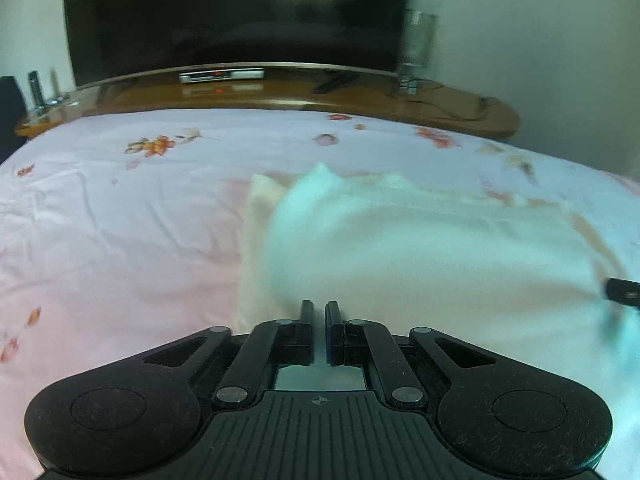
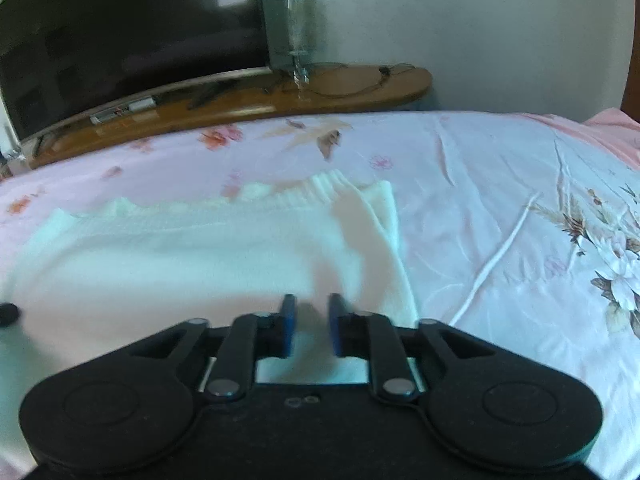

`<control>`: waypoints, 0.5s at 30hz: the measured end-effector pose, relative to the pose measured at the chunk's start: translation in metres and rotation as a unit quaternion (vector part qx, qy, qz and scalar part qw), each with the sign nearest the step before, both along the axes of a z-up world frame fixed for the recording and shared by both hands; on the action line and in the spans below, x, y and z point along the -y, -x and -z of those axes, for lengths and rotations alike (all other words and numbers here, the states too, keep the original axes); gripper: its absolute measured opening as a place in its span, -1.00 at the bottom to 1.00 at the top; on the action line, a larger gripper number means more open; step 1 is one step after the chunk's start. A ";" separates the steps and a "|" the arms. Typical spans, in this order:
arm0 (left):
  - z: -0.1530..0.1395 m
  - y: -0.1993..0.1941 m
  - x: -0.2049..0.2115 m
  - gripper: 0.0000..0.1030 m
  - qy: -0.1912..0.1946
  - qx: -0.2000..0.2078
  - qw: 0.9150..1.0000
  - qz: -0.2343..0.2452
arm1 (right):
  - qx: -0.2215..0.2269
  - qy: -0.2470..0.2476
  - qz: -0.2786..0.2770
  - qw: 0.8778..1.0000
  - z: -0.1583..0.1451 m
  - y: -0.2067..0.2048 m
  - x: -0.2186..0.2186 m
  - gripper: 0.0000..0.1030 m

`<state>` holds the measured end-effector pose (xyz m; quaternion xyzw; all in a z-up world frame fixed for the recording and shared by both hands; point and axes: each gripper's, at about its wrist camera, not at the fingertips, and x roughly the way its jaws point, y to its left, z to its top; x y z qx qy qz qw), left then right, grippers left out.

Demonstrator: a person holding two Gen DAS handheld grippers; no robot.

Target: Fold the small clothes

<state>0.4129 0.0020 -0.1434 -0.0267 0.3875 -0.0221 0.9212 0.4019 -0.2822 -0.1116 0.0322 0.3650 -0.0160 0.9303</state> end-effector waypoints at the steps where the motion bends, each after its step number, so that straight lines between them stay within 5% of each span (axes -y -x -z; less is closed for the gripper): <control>1: -0.002 0.010 0.001 -0.93 0.000 0.003 1.000 0.008 | 0.003 0.002 -0.011 1.000 -0.004 0.012 -0.007 -0.45; 6: 0.004 0.046 0.015 -0.92 0.010 -0.008 0.999 0.036 | -0.019 -0.023 -0.032 0.999 0.002 0.056 -0.028 -0.48; 15: 0.019 0.064 0.006 -0.93 -0.001 -0.019 1.000 0.023 | -0.034 0.019 -0.002 0.999 0.026 0.081 -0.011 -0.53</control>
